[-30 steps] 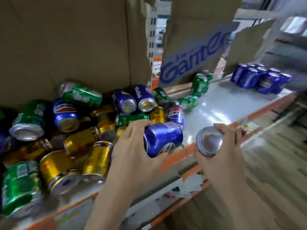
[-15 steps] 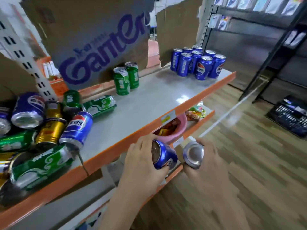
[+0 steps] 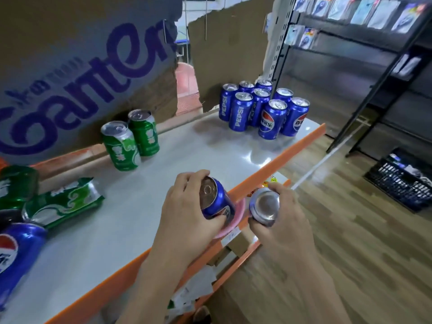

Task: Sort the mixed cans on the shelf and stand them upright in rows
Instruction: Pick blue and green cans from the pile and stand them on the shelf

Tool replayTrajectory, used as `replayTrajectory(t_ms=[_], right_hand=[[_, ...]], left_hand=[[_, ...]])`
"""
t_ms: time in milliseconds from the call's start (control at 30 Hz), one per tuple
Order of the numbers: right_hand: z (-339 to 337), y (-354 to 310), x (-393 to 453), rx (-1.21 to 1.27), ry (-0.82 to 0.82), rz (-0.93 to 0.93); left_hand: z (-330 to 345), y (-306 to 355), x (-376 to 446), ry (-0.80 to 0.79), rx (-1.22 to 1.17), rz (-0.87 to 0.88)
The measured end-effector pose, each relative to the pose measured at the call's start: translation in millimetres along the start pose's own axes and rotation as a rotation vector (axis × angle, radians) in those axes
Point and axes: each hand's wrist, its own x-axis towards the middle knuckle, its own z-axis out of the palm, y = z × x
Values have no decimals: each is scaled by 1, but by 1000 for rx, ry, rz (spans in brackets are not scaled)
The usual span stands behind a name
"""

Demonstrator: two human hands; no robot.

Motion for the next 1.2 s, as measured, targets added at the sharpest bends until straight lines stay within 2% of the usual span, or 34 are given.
replayTrajectory(t_ms=[233, 400, 600, 700, 900, 1067, 1200], right_hand=[[-8, 20, 88, 16, 91, -3], [-9, 37, 136, 29, 131, -21], [-7, 67, 201, 42, 117, -113], [-6, 86, 229, 50, 33, -146], [-2, 114, 268, 54, -104, -202], [7, 124, 276, 14, -7, -278], [6, 134, 283, -32, 50, -377]], left_hand=[[30, 10, 94, 23, -9, 62], [47, 16, 136, -28, 22, 106], [78, 26, 198, -99, 193, 160], [97, 39, 230, -132, 279, 205], [142, 53, 285, -219, 601, 216], [161, 55, 300, -199, 803, 191], [166, 59, 288, -179, 754, 103]])
